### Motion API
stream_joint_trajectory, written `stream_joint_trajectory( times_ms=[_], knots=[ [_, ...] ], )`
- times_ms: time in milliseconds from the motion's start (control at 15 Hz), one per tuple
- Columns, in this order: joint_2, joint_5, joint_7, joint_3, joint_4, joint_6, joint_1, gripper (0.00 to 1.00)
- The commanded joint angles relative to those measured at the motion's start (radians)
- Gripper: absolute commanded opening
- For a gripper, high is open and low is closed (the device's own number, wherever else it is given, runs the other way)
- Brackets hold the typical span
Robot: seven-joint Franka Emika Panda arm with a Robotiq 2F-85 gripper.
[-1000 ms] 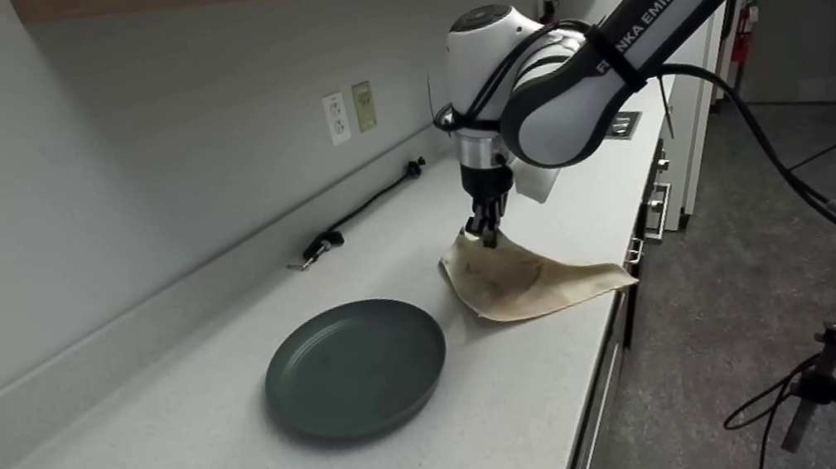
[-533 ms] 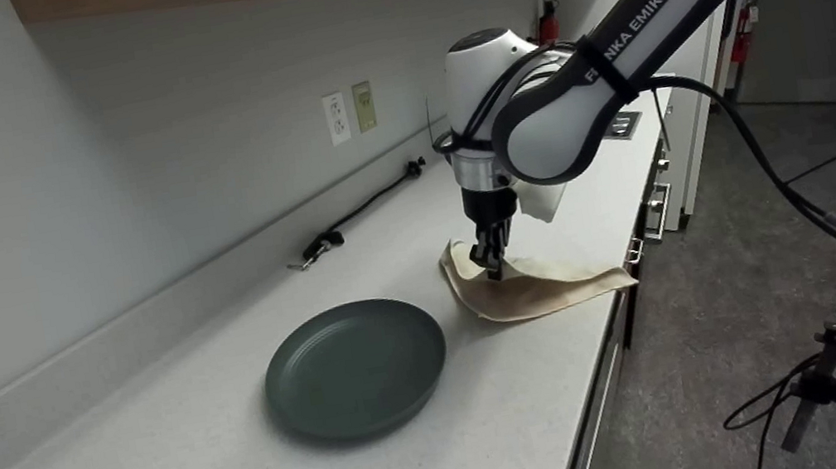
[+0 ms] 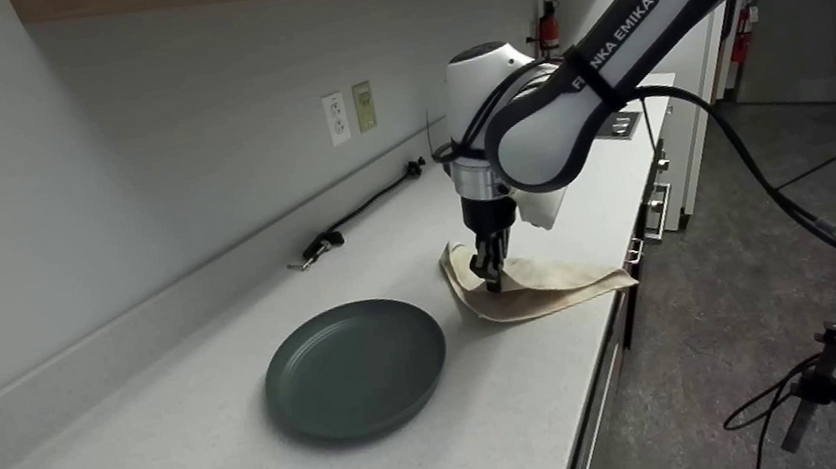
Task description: Fold the towel into a triangle twice
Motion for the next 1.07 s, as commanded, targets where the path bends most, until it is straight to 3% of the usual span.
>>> stream_joint_trajectory(
  times_ms=[0, 533, 600, 1000],
  knots=[
    [0.024, 0.025, -0.041, 0.020, 0.050, -0.012, -0.015, 0.00],
    [0.040, 0.059, -0.043, 0.038, 0.066, -0.014, -0.020, 0.00],
    [0.041, 0.058, -0.039, 0.036, 0.065, -0.022, -0.018, 0.24],
    [0.018, 0.038, -0.016, 0.015, 0.038, -0.017, -0.009, 0.64]
  ],
)
